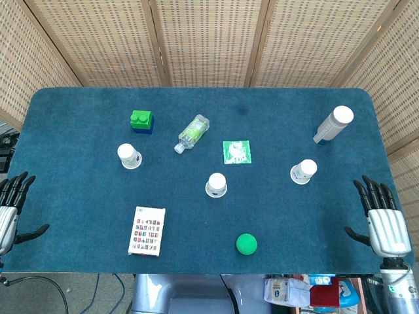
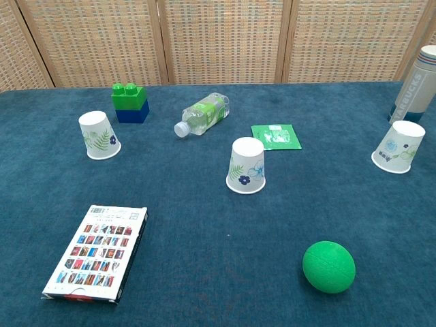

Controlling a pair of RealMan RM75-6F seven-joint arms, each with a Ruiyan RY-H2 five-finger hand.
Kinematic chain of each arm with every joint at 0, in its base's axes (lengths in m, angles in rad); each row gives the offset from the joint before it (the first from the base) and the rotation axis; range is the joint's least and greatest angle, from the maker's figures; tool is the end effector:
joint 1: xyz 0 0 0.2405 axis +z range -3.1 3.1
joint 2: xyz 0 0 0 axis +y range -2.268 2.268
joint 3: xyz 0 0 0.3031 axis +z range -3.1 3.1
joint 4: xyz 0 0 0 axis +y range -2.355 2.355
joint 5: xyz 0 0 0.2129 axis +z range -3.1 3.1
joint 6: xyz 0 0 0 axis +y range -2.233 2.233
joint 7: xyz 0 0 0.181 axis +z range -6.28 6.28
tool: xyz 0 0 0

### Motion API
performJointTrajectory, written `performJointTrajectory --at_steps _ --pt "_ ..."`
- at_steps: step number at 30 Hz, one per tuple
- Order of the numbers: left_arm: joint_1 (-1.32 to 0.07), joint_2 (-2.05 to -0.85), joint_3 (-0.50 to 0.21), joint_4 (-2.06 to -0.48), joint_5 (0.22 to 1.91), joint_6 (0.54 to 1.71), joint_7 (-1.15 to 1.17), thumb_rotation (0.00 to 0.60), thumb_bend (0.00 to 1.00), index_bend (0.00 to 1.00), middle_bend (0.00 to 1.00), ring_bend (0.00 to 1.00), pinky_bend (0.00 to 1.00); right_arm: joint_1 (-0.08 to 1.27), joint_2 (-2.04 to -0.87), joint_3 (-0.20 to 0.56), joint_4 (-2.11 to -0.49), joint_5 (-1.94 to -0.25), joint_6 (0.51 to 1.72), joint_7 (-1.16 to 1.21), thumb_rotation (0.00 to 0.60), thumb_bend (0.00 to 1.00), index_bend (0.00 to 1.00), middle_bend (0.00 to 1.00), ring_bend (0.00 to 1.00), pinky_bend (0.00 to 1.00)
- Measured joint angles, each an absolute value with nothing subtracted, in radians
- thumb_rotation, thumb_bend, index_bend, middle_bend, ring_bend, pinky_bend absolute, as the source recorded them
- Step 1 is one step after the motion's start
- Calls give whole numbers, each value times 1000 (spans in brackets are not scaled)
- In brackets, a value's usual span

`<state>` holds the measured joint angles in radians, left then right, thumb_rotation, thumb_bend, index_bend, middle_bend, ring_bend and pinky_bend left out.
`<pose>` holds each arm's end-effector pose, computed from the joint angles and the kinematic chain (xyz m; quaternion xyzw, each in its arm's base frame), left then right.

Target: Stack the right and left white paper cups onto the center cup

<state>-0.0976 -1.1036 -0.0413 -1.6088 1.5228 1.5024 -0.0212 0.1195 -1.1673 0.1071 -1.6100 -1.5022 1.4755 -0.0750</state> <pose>-0.3486 0.2246 0.1826 -0.6005 -0.3769 -0.4009 0.5801 -0.3374 -0.2453 0.1678 0.5970 -0.3561 0.4068 0.5927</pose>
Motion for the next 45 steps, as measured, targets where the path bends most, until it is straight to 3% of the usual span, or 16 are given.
performJointTrajectory --at_steps 5,11,14,19,24,35,45 --pt "-98 -1116 -49 -1610 1504 1502 29 600 92 0 0 0 0 216 -1205 133 -1520 -1500 1349 -61 600 80 145 93 5 134" --pt "-113 -1141 -67 -1611 1474 1483 63 600 92 0 0 0 0 333 -1255 168 -1422 -1441 1146 -18 600 125 146 115 34 178" --pt "-119 -1146 -75 -1599 1456 1470 55 600 92 0 0 0 0 397 -1293 189 -1350 -1382 1028 14 600 207 146 137 61 194" --pt "-129 -1154 -88 -1585 1423 1446 56 600 92 0 0 0 0 471 -1358 216 -1226 -1299 926 31 600 271 152 151 76 222" --pt "-138 -1154 -99 -1578 1392 1420 50 600 92 0 0 0 0 522 -1417 240 -1127 -1235 877 12 600 311 190 204 126 243" --pt "-154 -1148 -109 -1572 1365 1386 37 600 93 0 0 0 0 584 -1493 272 -1021 -1138 813 -25 600 345 350 422 326 292" --pt "-161 -1143 -110 -1559 1343 1361 19 600 93 0 0 0 0 617 -1572 280 -932 -1099 812 -42 600 399 477 607 492 329"
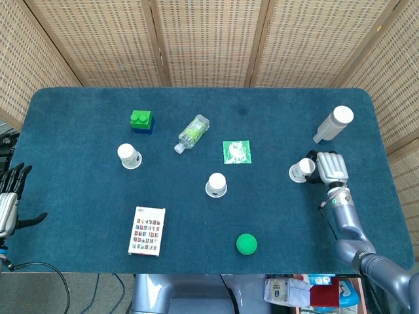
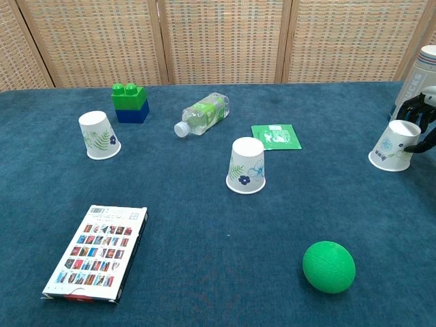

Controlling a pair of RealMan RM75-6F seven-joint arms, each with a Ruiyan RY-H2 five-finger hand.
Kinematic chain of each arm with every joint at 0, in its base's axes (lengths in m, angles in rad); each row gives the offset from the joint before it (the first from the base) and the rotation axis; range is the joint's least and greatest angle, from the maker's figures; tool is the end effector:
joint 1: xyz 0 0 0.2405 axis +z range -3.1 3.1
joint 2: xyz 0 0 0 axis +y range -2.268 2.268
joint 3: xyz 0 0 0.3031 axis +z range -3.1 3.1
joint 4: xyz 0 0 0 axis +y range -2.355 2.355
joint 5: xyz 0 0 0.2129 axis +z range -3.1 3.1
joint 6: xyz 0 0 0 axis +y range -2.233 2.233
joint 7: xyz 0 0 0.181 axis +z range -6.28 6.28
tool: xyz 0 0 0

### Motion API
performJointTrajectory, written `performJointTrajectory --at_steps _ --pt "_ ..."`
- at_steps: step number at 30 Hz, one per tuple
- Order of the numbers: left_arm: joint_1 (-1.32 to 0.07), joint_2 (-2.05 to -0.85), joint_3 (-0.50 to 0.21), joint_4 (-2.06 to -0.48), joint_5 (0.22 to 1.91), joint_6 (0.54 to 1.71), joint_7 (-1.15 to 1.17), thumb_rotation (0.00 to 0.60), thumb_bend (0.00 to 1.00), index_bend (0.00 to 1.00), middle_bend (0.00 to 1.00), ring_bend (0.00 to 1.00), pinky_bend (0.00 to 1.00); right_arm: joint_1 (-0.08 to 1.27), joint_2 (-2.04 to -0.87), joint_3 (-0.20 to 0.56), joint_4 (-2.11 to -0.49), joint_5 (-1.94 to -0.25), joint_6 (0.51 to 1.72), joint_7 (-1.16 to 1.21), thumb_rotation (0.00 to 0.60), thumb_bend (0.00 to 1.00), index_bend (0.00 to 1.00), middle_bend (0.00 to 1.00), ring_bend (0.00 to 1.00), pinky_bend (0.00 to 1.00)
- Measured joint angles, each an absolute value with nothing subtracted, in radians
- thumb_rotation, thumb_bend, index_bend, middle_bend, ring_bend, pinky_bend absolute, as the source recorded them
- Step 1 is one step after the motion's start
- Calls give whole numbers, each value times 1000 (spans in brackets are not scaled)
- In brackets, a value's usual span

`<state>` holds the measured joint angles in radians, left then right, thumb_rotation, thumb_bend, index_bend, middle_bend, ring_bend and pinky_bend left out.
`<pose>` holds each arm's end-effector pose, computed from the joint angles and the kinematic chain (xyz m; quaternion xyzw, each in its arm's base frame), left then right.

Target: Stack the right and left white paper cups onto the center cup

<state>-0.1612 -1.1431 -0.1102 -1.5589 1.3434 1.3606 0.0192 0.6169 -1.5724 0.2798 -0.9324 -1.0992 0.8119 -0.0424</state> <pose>-0.3728 0.2622 0.1750 -0.5762 -0.4089 -0.3587 0.6100 -0.3474 -0.4640 0.0456 0.6155 -0.4512 0.3077 0.5682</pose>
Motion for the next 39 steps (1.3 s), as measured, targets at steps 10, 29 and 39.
performJointTrajectory --at_steps 10,29,39 --pt "-166 -1138 -109 -1560 1331 1342 9 600 92 0 0 0 0 611 -1546 278 -991 -1145 872 -1 600 434 486 610 497 329" --pt "-176 -1132 -102 -1572 1340 1335 13 600 93 0 0 0 0 716 -1343 351 -1623 -1199 961 -174 600 436 486 598 497 329" --pt "-176 -1136 -93 -1571 1346 1333 15 600 93 0 0 0 0 834 -1482 357 -1602 -1045 922 -319 600 436 486 587 497 329"
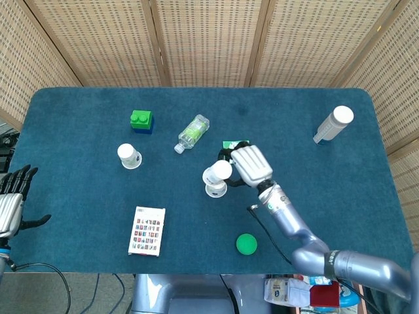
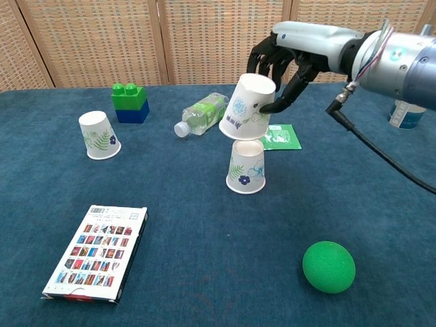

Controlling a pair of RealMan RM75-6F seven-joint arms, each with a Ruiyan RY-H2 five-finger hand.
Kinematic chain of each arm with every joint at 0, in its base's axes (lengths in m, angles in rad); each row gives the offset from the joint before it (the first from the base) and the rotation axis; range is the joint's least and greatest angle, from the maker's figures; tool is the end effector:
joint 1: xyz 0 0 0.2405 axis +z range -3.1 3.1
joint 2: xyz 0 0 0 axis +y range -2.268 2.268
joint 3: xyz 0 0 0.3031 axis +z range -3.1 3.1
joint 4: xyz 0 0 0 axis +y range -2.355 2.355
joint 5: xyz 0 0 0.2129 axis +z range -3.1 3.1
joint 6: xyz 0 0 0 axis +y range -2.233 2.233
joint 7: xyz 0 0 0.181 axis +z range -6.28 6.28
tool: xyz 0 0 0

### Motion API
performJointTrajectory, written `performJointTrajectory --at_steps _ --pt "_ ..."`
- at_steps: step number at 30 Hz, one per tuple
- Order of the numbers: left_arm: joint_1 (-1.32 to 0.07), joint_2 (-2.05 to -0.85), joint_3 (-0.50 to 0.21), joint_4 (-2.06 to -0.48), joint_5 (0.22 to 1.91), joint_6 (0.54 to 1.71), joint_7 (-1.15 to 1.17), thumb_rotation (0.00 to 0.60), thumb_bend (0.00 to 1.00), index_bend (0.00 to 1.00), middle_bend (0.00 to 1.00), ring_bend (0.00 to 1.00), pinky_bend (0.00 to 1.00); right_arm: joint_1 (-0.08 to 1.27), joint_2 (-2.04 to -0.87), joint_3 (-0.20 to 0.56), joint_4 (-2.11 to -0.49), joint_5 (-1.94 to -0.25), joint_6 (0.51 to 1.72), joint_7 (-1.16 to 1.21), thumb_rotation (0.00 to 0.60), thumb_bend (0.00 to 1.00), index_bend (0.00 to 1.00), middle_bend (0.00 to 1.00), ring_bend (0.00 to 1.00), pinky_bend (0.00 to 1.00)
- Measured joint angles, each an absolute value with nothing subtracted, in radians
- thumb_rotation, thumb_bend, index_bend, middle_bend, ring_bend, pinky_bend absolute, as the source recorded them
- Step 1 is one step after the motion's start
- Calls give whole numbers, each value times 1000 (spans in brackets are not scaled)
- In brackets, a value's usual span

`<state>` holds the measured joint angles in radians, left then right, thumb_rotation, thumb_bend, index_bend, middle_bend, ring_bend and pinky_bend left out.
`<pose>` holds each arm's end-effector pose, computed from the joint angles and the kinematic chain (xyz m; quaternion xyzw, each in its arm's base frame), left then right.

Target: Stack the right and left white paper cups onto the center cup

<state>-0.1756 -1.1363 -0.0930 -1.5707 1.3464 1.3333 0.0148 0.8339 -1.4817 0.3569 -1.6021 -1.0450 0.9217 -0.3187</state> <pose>-0.3705 0.2633 0.1683 -0.5877 -0.4189 -0.3523 0.5959 -0.0896 -0.4413 0.0136 0.7097 -0.3837 0.4576 0.3738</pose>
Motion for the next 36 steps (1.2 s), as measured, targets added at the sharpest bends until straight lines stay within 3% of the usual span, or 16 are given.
performJointTrajectory --at_steps 13,36 --pt "-179 -1132 -88 -1566 1344 1317 -8 600 92 0 0 0 0 891 -1533 325 -1574 -910 930 -409 600 436 486 587 497 329" --pt "-184 -1133 -84 -1563 1346 1311 -13 600 92 0 0 0 0 917 -1512 291 -1588 -904 966 -439 600 437 486 587 497 329"
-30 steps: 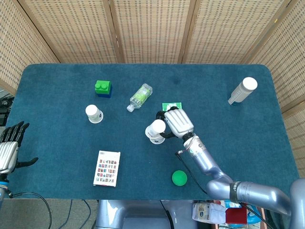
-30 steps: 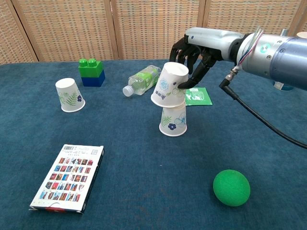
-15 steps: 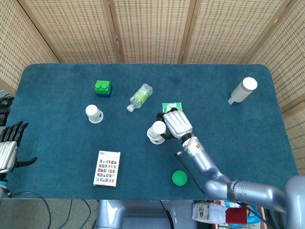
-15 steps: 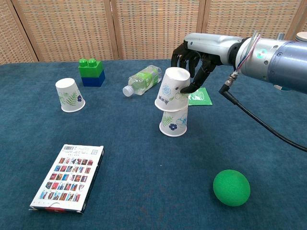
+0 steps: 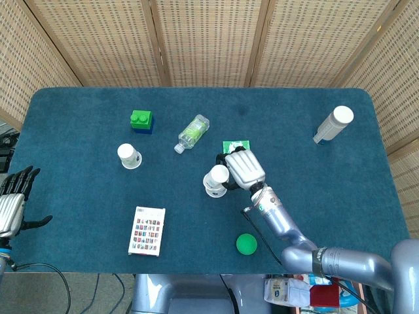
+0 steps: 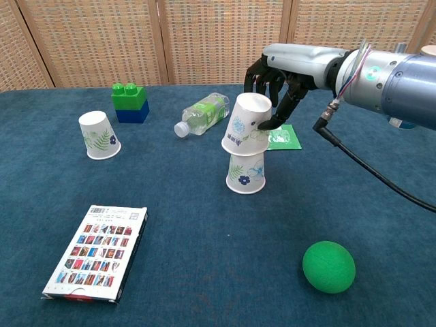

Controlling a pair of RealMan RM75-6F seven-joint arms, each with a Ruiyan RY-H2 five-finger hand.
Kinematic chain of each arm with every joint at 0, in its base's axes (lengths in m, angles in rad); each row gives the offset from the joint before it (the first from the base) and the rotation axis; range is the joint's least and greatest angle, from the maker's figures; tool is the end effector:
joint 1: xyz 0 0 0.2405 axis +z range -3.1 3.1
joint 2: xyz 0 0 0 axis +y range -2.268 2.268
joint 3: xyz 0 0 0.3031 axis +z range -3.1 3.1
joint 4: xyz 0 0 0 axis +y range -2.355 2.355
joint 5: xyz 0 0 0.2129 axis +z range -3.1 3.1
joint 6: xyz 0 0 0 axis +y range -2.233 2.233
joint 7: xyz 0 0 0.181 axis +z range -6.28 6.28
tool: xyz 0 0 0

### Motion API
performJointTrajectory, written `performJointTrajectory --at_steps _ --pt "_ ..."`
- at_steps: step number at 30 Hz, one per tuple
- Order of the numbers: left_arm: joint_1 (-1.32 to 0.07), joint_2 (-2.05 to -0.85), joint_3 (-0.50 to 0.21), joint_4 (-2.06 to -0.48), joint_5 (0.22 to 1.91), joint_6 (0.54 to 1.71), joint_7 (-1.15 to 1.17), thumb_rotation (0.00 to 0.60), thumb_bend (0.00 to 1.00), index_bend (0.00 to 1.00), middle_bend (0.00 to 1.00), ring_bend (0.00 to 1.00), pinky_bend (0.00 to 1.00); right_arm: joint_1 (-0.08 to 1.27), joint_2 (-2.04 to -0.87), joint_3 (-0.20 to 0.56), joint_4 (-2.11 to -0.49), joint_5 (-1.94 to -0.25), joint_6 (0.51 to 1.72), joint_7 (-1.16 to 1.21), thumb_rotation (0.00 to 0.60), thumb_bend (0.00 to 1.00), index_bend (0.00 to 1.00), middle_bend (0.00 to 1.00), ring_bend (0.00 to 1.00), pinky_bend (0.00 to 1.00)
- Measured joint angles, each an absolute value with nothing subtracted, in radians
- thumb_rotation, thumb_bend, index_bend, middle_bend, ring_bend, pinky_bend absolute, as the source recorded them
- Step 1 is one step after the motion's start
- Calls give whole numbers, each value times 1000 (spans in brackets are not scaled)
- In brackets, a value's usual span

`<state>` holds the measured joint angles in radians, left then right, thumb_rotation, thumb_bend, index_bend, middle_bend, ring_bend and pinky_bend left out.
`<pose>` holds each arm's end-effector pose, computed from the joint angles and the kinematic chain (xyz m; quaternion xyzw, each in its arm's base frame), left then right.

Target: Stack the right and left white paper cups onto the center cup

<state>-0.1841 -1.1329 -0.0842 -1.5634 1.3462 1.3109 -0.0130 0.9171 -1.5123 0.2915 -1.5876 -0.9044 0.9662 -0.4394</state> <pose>-0.3728 0.2644 0.1655 -0.5903 -0.4300 -0.3504 0.5864 -0.0849 -0.4451 -0.0065 0.7266 -0.3748 0.4166 0.3975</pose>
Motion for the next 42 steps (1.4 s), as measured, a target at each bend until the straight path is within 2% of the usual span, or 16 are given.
performJointTrajectory --at_steps 10,12,14,16,18,20,23,34,38,42 --pt "-185 -1133 -84 -1563 1343 1310 -11 600 92 0 0 0 0 921 -1504 283 -1594 -894 967 -443 600 437 486 583 496 329" --pt "-185 -1133 -84 -1564 1343 1310 -10 600 92 0 0 0 0 922 -1506 279 -1593 -895 966 -442 600 430 480 537 465 322" --pt "-185 -1133 -84 -1564 1342 1310 -9 600 92 0 0 0 0 923 -1510 277 -1590 -898 968 -440 600 333 397 360 327 201" --pt "-185 -1133 -84 -1564 1342 1311 -9 600 92 0 0 0 0 924 -1511 275 -1588 -898 964 -437 600 118 199 83 84 24" --pt "-185 -1133 -84 -1563 1340 1311 -10 600 92 0 0 0 0 926 -1504 271 -1593 -892 945 -434 600 19 85 0 1 0" --pt "-185 -1133 -85 -1562 1338 1309 -10 600 92 0 0 0 0 930 -1486 267 -1608 -875 910 -431 600 0 38 0 0 0" --pt "-187 -1135 -84 -1559 1336 1303 -9 600 92 0 0 0 0 930 -1462 266 -1630 -866 879 -422 600 0 27 0 0 0" --pt "-190 -1135 -87 -1554 1332 1296 -27 600 92 0 0 0 0 850 -1377 218 -1687 -1017 976 -348 600 0 27 0 0 0" --pt "-208 -1127 -94 -1546 1339 1274 -56 600 92 0 0 0 0 781 -1342 167 -1675 -1147 1060 -307 600 0 27 0 0 0" --pt "-285 -1110 -117 -1508 1382 1209 -101 600 92 0 0 0 0 638 -1306 73 -1621 -1312 1245 -226 600 0 27 0 0 0"
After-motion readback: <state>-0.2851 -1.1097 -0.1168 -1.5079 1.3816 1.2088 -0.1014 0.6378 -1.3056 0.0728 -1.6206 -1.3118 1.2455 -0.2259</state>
